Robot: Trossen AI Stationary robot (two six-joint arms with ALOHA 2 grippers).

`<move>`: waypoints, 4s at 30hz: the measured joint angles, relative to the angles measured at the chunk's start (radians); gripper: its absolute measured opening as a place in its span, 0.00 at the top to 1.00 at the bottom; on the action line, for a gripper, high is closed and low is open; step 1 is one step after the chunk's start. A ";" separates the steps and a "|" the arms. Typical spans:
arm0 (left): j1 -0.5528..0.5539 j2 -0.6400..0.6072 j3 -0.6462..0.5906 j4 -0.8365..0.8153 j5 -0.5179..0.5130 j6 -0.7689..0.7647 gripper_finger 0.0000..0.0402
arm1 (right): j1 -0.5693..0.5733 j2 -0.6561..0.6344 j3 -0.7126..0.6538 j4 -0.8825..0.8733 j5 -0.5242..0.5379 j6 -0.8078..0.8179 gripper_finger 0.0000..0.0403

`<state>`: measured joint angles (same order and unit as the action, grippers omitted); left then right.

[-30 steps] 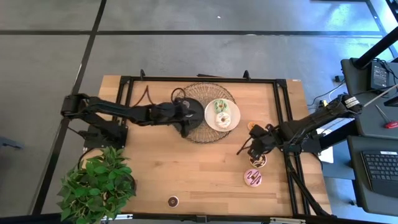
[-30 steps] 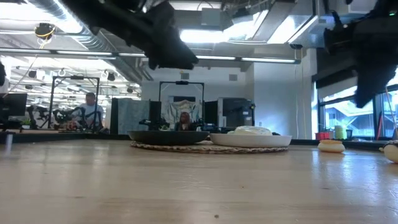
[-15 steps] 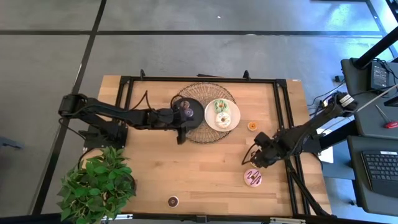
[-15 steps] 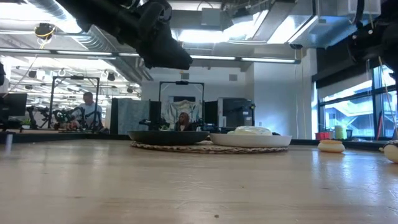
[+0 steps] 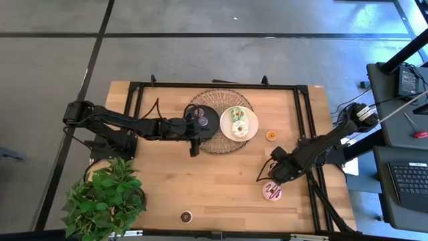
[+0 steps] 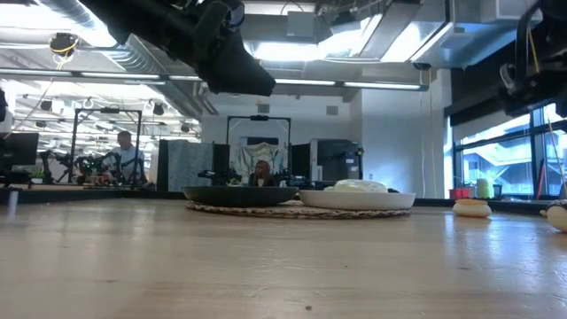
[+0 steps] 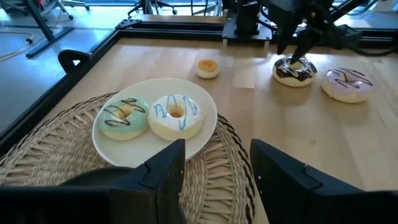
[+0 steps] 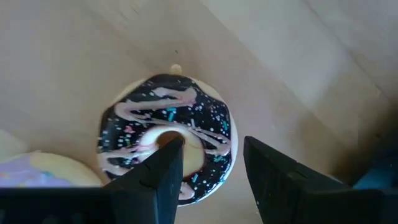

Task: Pick & Place donuts
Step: Put the big black donut on the white plate, then put the small black donut on the black plate

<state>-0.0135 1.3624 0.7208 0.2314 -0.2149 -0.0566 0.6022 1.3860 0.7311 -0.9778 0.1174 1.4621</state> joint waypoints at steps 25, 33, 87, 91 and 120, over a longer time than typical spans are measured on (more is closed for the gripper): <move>0.003 -0.025 0.000 -0.043 0.000 -0.001 0.55 | -0.001 0.086 0.000 -0.002 -0.015 -0.001 0.85; 0.048 -0.192 -0.111 -0.043 0.001 -0.087 0.56 | -0.003 0.020 0.016 -0.098 0.006 -0.001 0.97; 0.054 -0.318 -0.206 -0.004 0.001 -0.144 0.56 | -1.208 -0.031 -0.166 0.862 -0.427 -1.415 0.95; 0.054 -0.318 -0.206 -0.004 0.000 -0.144 0.56 | -1.209 -0.009 -0.166 0.863 -0.401 -1.439 0.93; 0.054 -0.318 -0.206 -0.004 0.004 -0.140 0.56 | -1.189 -0.077 -0.029 0.806 -0.250 -1.463 0.57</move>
<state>0.0402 1.0447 0.5144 0.2272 -0.2106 -0.1966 -0.5864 1.3087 0.7016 -0.1717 -0.1330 -0.0007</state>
